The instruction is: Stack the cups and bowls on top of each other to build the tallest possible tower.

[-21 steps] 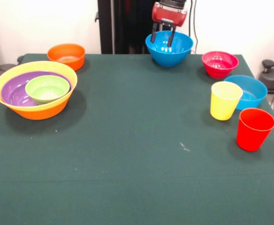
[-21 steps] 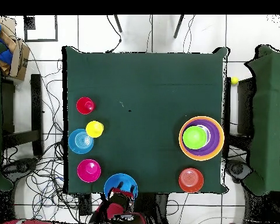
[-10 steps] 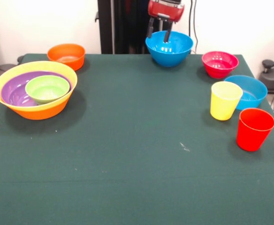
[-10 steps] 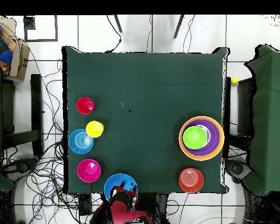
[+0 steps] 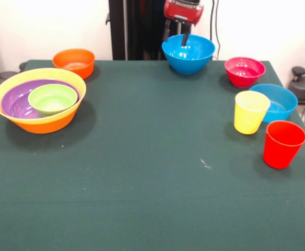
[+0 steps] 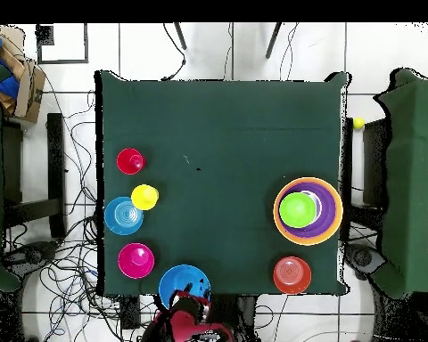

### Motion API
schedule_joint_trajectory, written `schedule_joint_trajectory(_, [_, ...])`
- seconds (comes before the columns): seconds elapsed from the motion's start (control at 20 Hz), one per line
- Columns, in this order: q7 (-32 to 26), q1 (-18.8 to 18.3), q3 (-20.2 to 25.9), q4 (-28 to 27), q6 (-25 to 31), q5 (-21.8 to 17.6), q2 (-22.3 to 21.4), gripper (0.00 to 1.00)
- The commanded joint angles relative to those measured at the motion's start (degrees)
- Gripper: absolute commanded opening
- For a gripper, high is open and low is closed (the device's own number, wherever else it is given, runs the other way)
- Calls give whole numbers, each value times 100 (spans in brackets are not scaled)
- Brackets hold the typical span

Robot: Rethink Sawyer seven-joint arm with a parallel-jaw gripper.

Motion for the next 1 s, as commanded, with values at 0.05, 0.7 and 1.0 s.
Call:
schedule_joint_trajectory(0.05, [439,48,251,-608,-253,-181,619,100])
schedule_joint_trajectory(0.7, [393,-261,-28,-836,-838,-674,1198,100])
schedule_joint_trajectory(1.0, [420,-294,-9,-836,-811,-727,1160,100])
